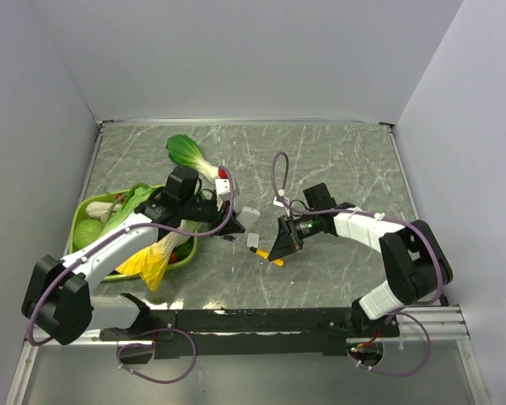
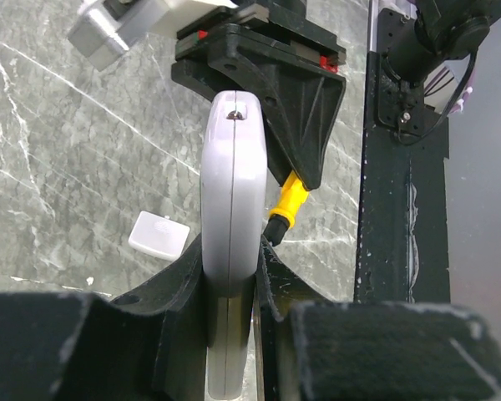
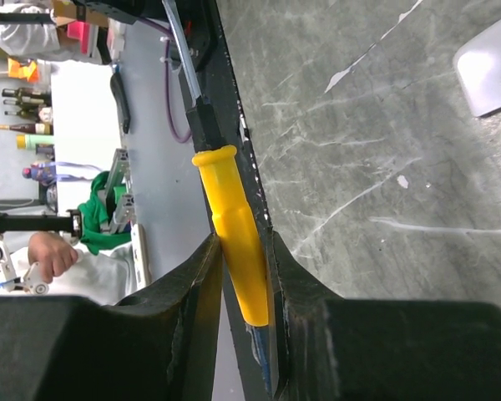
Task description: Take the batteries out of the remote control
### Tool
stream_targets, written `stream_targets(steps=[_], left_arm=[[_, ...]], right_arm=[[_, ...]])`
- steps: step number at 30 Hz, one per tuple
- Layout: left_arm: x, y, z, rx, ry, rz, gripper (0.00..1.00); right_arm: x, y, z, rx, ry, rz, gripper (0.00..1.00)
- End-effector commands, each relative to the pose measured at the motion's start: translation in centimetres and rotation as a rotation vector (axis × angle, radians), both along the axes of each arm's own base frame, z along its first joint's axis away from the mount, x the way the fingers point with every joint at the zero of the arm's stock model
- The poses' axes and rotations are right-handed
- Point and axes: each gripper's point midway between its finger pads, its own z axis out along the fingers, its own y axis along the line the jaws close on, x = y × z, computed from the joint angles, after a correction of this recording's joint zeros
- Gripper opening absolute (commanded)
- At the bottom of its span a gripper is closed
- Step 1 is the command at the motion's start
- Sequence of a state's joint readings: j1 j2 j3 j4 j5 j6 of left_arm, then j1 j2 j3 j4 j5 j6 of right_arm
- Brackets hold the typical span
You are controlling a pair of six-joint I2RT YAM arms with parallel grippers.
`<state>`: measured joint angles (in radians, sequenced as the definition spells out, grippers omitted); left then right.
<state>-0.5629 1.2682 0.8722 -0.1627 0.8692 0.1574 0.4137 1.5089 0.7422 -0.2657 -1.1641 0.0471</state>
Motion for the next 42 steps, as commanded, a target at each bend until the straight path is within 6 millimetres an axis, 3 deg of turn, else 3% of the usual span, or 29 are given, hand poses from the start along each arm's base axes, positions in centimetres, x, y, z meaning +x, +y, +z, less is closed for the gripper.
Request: stream_targets(steps=[1, 19, 24, 31, 34, 37, 38, 40, 42], left_arm=[[-7.1, -1.2, 4.1, -0.152, 0.164, -0.328, 0.01], [-6.4, -1.3, 3.8, -0.14, 0.176, -0.305, 0.01], [-4.0, -1.1, 3.1, -0.098, 0.138, -0.174, 0.01], [1.5, 0.6, 3.0, -0.055, 0.126, 0.153, 0.01], [2.9, 1.3, 2.8, -0.015, 0.133, 0.259, 0.01], [3.7, 2.1, 3.0, -0.008, 0.115, 0.357, 0.01], [3.8, 2.3, 3.2, -0.014, 0.111, 0.376, 0.01], [3.8, 2.6, 4.1, -0.055, 0.078, 0.401, 0.01], [3.8, 2.9, 4.4, -0.081, 0.075, 0.433, 0.01]], right_arm=[[7.6, 0.5, 1.0, -0.019, -0.232, -0.154, 0.0], [8.7, 0.4, 0.9, 0.024, -0.274, -0.176, 0.0], [8.1, -0.2, 0.4, -0.01, -0.248, -0.204, 0.0], [7.1, -1.3, 1.5, -0.027, -0.256, -0.317, 0.0], [7.6, -1.9, 1.6, -0.049, -0.267, -0.409, 0.0], [7.7, -3.2, 0.4, -0.127, -0.271, -0.494, 0.0], [7.3, -3.6, -0.5, -0.163, -0.259, -0.511, 0.0], [7.5, -4.8, -0.7, -0.205, -0.284, -0.593, 0.0], [6.5, -5.5, -1.0, -0.214, -0.289, -0.642, 0.0]])
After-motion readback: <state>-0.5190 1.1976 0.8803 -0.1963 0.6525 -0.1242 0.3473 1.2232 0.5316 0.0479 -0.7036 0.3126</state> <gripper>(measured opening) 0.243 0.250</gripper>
